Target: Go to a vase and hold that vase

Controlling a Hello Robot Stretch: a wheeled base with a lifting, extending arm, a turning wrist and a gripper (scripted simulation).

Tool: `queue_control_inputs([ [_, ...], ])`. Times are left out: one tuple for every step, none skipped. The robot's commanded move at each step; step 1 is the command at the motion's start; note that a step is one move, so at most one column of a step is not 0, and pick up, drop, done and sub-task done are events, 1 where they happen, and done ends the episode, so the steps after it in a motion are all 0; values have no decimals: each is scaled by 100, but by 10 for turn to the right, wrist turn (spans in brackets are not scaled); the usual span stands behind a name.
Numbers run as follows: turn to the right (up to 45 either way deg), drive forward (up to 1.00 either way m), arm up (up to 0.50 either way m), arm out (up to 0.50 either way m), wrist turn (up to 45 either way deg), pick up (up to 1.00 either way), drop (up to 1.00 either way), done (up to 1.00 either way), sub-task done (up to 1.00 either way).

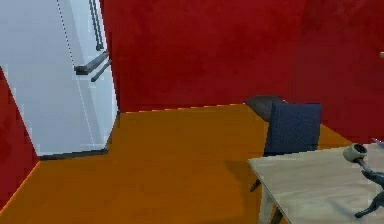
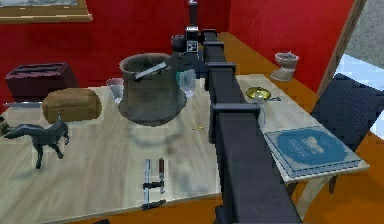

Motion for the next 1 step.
queue_control_inputs([
  [0, 0, 0, 0, 0, 0, 0, 100, 0],
])
